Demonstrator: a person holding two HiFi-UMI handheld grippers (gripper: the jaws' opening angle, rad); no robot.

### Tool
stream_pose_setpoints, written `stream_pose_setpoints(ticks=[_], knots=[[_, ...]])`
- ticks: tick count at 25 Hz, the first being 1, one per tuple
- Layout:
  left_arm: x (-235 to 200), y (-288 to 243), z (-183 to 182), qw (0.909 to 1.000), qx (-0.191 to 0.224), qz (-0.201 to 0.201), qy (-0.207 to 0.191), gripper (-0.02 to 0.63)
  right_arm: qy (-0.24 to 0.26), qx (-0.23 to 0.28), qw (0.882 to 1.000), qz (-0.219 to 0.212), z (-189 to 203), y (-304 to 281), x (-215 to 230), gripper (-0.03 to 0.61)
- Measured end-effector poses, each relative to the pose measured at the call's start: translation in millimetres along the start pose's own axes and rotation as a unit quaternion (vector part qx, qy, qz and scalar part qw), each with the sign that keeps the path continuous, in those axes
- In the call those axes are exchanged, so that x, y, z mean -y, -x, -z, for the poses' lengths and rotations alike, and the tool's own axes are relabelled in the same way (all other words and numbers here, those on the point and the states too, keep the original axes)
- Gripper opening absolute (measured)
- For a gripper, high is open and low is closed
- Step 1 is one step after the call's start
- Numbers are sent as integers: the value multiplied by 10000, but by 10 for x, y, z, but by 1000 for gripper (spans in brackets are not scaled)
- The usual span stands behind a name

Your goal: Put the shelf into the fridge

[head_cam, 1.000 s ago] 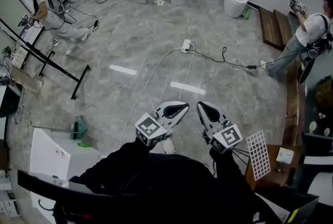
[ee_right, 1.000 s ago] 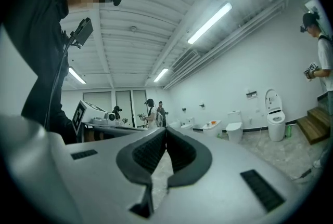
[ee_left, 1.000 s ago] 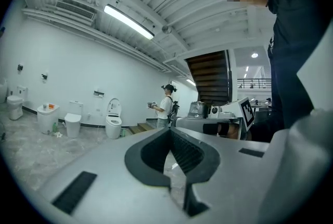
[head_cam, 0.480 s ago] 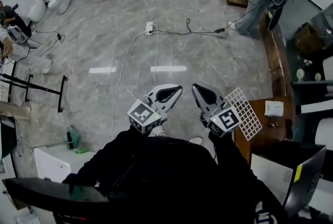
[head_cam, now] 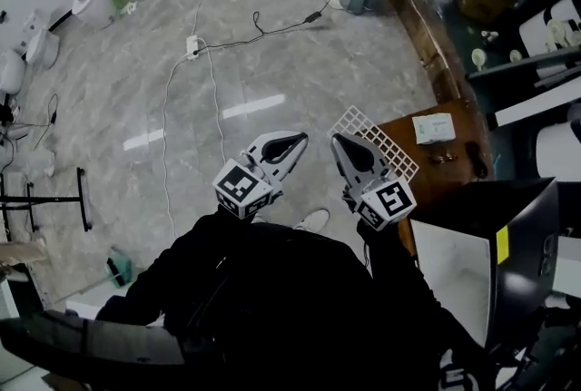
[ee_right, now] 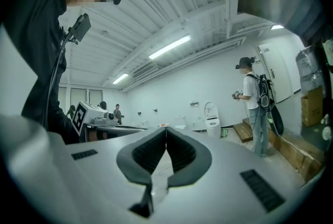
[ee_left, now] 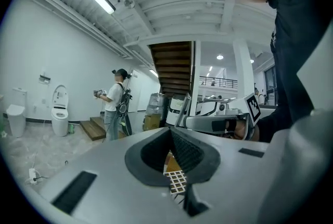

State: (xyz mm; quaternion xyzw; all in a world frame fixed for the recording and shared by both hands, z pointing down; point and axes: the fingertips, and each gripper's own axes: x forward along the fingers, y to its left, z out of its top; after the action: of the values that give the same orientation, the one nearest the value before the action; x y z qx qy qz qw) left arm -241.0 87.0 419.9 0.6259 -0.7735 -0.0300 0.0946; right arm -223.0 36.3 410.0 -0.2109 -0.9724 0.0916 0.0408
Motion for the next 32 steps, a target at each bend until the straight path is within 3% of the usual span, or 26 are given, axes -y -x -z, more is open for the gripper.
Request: stream_pose_setpoints(ticks=[8,14,17,19,22,26,29,32], knots=[[712,-957,262,9968,-241,751,-146,6,-72,108,9963,848,37,971,652,8],[1088,-1499,593,9873,-609,1446,-240,6,-372,168,9855,1648,150,1515,1040,6],[1010,-1724,913,9851,-707,1558,156,6,-453,117,9804,1915,245,1624,1236,8],[857,-1826,1204,9815,-784,1521,862,6,-514,51,9774,2050,326,1645,1334,6],[591,-1914,1656,9619,-819,1433,2179,8,-636,-60,9732,2208,441,1648,1463,8],[199,-1919,2316,9215,-804,986,3670,62,-755,-255,9692,2329,616,1631,1603,6],[-33,-1832,2780,8860,-755,615,4534,94,-867,-396,9663,2392,731,1623,1657,8],[-232,-1770,3182,8564,-693,314,5106,146,-961,-531,9639,2426,846,1596,1695,8]])
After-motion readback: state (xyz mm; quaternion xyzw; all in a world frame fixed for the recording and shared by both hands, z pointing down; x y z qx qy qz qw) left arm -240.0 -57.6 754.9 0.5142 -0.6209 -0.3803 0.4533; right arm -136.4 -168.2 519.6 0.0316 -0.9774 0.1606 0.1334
